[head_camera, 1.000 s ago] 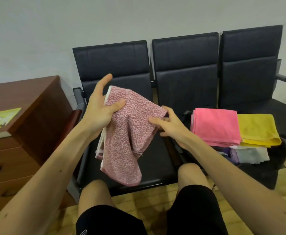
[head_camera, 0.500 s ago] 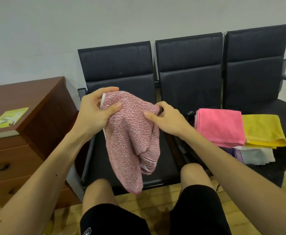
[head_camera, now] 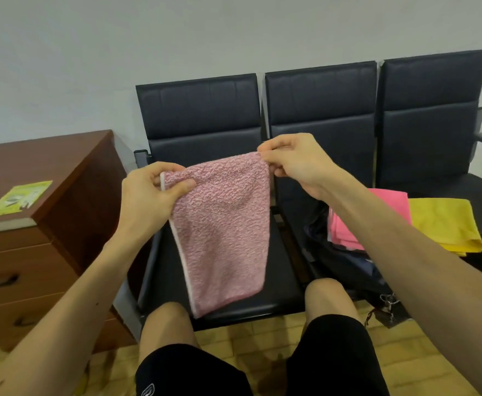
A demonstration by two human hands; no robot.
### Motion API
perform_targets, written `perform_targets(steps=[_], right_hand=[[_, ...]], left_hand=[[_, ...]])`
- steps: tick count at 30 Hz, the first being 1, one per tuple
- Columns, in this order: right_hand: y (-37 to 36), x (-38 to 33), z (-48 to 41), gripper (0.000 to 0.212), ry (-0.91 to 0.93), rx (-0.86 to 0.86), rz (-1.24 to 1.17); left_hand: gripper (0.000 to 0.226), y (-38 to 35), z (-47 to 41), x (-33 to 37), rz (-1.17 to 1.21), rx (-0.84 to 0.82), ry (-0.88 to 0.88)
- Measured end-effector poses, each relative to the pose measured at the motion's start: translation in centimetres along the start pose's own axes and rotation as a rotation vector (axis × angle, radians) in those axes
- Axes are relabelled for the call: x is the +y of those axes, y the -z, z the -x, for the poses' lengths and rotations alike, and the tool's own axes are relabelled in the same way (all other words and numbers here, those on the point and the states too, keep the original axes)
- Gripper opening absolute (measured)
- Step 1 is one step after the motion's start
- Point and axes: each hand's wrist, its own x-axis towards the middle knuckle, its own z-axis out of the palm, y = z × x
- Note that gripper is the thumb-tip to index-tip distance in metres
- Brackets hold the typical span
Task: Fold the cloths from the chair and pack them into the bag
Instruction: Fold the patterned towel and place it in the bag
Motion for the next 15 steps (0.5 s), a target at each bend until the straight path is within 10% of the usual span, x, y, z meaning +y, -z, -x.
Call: perform_targets(steps=[4,15], right_hand=[[0.2,-0.2,-0.5,0.014,-0.093,-0.083,-0.213],[1.7,2.6,0.4,0.017,0.077,-0.012,0.169]], left_hand=[[0.025,-0.5,0.2,-0.3,-0.004,-0.021,0.028],[0.017,-1.9,0.0,0.1,-0.098,-0.026,-0.054]])
